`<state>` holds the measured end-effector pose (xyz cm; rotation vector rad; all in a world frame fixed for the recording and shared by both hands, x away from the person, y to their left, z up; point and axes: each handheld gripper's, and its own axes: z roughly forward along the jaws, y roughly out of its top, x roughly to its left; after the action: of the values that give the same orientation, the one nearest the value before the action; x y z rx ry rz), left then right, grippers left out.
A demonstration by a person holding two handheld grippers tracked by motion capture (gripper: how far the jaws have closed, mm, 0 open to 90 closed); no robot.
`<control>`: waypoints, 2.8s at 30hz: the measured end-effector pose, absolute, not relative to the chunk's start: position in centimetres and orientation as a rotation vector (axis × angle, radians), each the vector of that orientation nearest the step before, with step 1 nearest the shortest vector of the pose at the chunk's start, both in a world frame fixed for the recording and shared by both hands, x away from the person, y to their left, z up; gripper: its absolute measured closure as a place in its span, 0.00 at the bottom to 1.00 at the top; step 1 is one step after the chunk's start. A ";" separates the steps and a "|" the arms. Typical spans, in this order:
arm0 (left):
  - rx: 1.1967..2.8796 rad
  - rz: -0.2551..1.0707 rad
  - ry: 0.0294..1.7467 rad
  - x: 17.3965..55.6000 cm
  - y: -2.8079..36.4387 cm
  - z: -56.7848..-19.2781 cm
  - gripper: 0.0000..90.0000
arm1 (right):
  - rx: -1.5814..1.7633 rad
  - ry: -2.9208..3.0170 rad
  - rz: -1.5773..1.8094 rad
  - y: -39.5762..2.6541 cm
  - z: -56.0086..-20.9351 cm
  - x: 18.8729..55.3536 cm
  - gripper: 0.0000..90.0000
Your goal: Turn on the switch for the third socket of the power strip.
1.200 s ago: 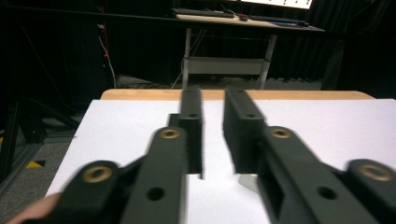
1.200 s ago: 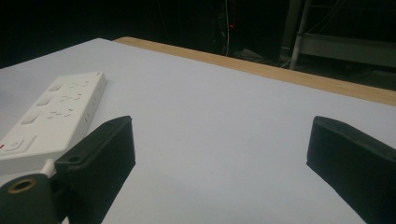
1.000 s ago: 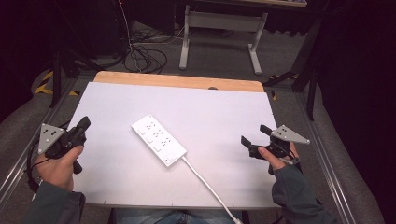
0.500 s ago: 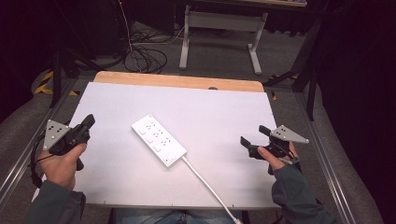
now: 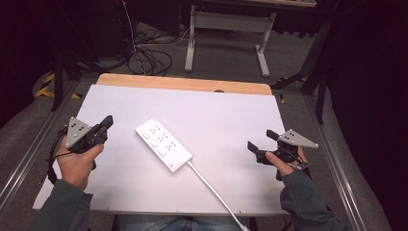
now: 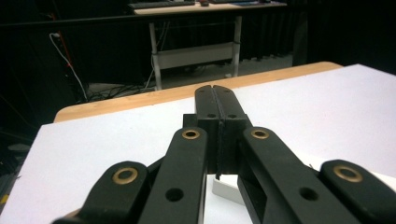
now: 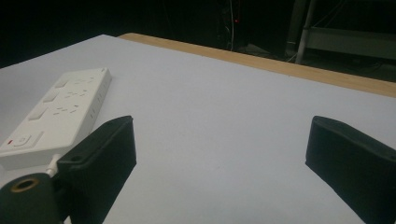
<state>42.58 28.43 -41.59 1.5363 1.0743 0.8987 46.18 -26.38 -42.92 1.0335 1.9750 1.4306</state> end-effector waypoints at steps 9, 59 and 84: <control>1.629 0.884 1.034 44.9 26.6 -42.0 1.00 | 1.024 1.979 1.434 -26.3 -42.9 46.1 0.10; 2.024 0.664 0.986 49.1 22.0 -45.7 1.00 | 1.003 1.993 1.434 -26.0 -42.9 46.1 0.11; 2.107 0.575 0.991 49.7 21.6 -47.1 1.00 | 1.001 1.999 1.434 -25.9 -42.9 46.0 0.11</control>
<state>49.73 21.63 -47.11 2.1072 0.9910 0.5755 46.05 -25.92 -42.92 1.0010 1.9988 1.4339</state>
